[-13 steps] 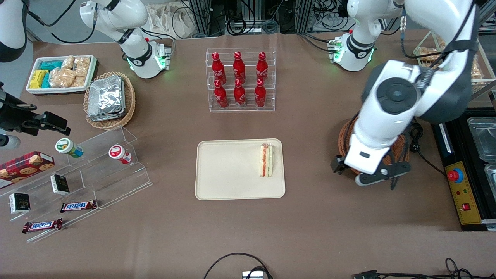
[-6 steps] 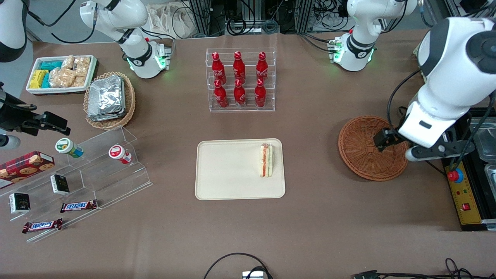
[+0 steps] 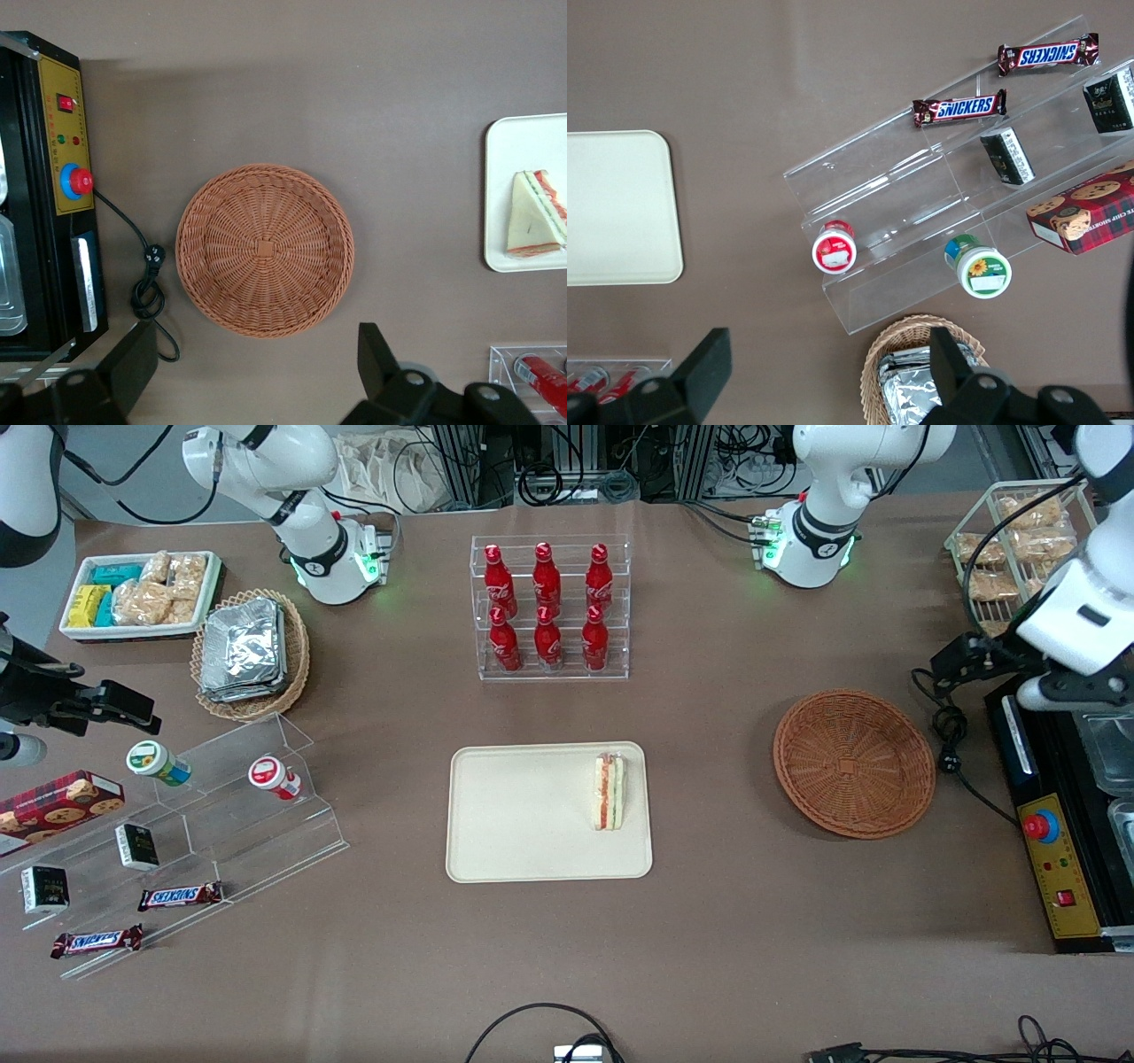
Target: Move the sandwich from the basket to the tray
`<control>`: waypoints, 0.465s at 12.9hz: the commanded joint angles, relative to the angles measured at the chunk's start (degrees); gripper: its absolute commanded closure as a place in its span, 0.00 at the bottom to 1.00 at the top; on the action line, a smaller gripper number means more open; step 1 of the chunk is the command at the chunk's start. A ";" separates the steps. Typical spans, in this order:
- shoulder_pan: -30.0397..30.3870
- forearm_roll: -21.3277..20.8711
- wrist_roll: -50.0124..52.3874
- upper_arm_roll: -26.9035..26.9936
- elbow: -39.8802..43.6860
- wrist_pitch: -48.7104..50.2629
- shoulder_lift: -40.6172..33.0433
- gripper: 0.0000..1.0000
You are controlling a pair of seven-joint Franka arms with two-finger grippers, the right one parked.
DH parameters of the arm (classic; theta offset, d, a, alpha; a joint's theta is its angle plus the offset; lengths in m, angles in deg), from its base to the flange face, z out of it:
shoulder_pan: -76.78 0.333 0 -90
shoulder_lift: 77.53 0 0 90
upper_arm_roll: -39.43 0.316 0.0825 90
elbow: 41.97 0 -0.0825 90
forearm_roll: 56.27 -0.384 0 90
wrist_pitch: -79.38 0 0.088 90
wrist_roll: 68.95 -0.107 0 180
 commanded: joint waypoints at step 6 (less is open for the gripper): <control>1.04 2.78 -0.24 0.56 -1.17 3.15 -3.49 0.00</control>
